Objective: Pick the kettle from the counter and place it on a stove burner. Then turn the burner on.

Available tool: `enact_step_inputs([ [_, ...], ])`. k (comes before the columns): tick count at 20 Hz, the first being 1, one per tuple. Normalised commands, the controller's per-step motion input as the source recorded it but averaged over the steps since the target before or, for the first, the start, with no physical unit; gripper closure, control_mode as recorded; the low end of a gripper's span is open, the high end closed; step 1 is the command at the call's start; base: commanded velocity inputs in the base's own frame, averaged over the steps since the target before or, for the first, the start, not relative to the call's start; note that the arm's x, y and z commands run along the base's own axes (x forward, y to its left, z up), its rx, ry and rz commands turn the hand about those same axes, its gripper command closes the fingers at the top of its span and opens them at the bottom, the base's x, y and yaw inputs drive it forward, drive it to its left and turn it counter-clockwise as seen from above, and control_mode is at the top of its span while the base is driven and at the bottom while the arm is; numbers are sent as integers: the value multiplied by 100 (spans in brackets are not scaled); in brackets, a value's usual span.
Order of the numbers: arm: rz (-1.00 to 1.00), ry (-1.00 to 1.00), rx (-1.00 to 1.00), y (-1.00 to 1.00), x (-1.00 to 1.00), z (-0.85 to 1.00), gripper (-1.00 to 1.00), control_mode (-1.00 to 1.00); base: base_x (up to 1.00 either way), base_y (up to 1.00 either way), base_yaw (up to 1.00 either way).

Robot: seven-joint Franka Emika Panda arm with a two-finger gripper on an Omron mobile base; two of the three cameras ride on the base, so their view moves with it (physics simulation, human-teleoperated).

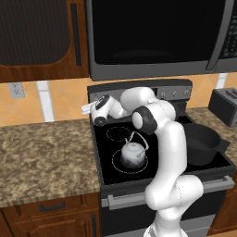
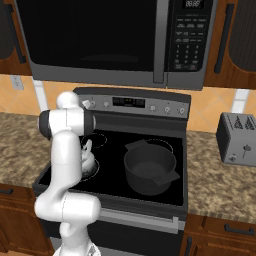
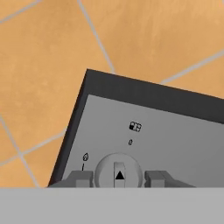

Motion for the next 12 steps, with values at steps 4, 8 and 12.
enact_step_inputs([
  [4,14,0,-6,-11,11,-14,100,-100,0,0,0],
  [8,13,0,-7,-17,10,-18,100,-100,0,0,0],
  [12,12,0,-8,-17,12,-25,100,-100,0,0,0],
])
